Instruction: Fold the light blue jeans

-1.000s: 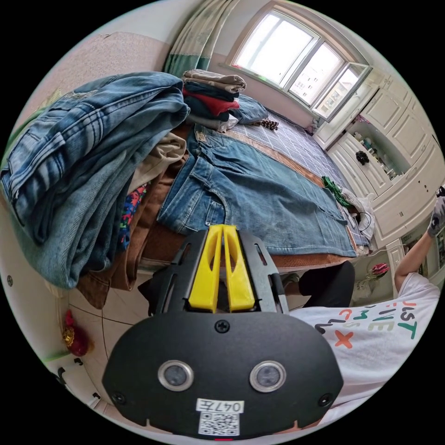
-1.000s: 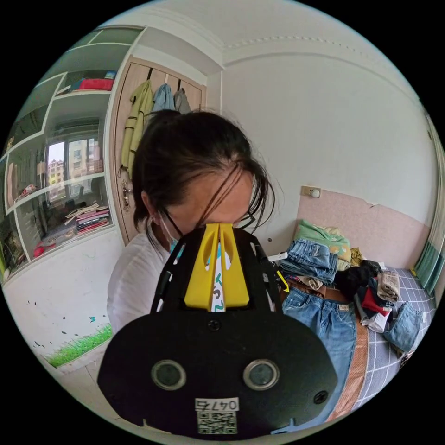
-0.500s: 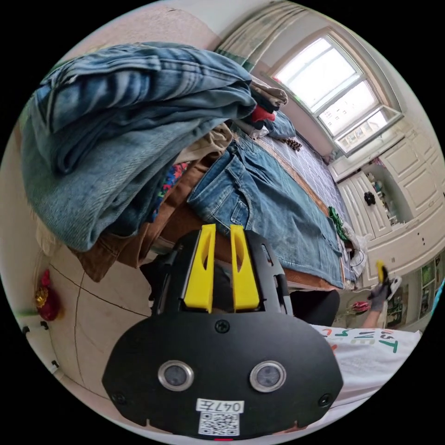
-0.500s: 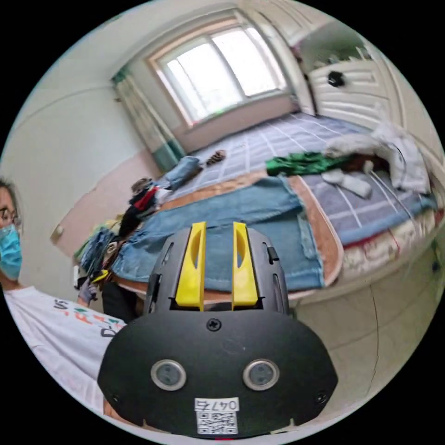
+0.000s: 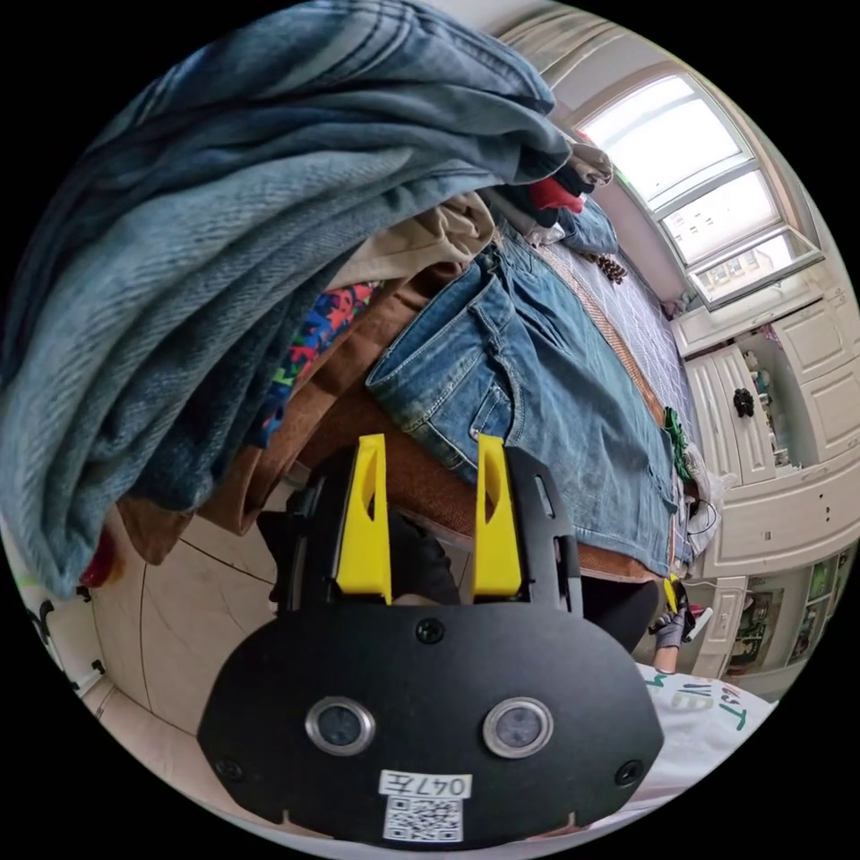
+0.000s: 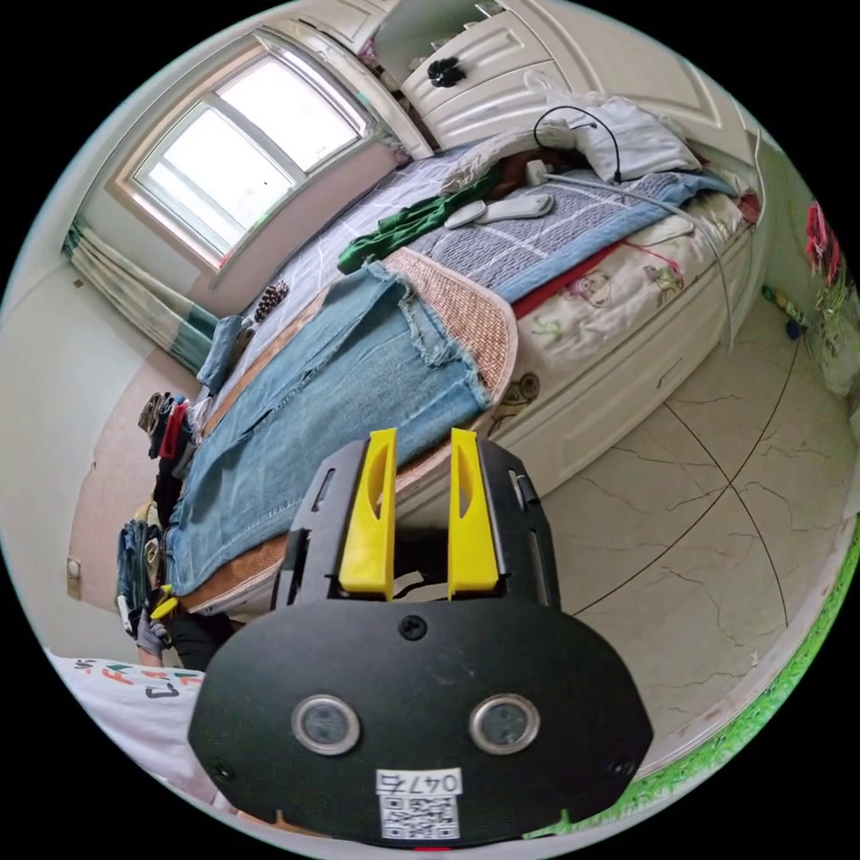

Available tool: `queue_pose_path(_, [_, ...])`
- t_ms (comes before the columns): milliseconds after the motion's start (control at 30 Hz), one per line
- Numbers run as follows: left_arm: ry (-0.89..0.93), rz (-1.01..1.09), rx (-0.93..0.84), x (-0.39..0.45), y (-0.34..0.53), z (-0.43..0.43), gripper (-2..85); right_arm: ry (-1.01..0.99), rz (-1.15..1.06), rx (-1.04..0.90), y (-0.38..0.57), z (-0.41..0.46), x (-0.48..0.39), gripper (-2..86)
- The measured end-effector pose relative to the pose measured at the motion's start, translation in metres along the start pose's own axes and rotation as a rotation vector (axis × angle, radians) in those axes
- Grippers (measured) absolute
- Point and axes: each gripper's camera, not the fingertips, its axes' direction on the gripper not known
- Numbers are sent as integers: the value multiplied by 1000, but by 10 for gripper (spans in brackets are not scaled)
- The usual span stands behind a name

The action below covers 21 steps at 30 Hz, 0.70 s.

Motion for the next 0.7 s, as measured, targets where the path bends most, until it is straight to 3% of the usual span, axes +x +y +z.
queue_pose_path(133, [-36,15,-8,7,1,13,98,-96,-42,-88,24,12,-1,-8])
queue_pose_path(300, [70,70,21,14,9,18,22,-80,-70,-28,58,-6,-4,-9])
queue_pose_path(400, [87,99,42,18,15,18,3,-108,-40,23,75,-16,5,7])
queue_pose_path(533, [158,94,81,15,21,16,-5,-77,-7,-88,90,0,9,37])
queue_pose_path(700, [302,82,149,10,28,8,-8,-14,-16,-75,121,-4,-5,44])
